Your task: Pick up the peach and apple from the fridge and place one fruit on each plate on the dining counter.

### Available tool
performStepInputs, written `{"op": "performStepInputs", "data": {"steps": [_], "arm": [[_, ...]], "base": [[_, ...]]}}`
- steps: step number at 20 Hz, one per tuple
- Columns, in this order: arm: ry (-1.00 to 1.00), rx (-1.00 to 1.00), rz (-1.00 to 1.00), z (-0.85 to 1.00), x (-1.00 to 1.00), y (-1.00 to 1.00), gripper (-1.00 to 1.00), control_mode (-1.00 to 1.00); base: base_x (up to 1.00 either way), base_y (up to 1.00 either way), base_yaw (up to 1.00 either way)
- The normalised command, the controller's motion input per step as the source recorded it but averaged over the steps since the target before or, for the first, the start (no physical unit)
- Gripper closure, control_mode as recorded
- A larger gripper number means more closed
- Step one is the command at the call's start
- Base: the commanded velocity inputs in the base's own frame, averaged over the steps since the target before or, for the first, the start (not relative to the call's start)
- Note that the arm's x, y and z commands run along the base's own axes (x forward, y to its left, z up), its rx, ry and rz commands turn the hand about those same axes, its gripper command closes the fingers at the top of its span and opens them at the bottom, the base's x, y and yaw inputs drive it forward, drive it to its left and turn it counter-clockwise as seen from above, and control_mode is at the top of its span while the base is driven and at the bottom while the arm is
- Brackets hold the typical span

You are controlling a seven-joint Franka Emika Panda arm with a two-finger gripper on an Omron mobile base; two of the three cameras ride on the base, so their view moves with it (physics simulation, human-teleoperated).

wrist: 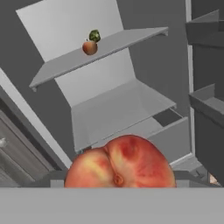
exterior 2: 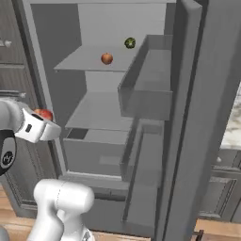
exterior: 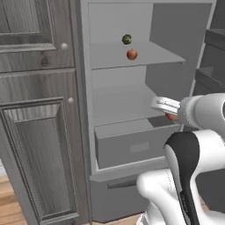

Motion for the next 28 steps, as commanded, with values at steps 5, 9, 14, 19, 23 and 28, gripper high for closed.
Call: {"op": "performStepInputs", "data": {"steps": [5,9,14,19,23,28], "arm": [[0.00,0.00,0.00,0.00,0.00,0.00,1.00,1.00],[0.00,0.00,0.00,0.00,0.00,0.00,1.00,1.00],[0.00,0.00,0.00,0.00,0.00,0.00,1.00,1.00],[0.00,0.00,0.00,0.00,0.00,0.00,1.00,1.00],[0.00,0.00,0.00,0.00,0.00,0.00,1.00,1.00],[0.00,0.00,0.00,0.00,0.00,0.00,1.00,1.00]], "base": [[-0.59,0.60,-0.43],[-0.61,0.57,-0.52],[-0.72,0.43,-0.59],[-0.82,0.24,-0.64],[-0.79,0.00,-0.64],[-0.64,-0.08,-0.61]]}}
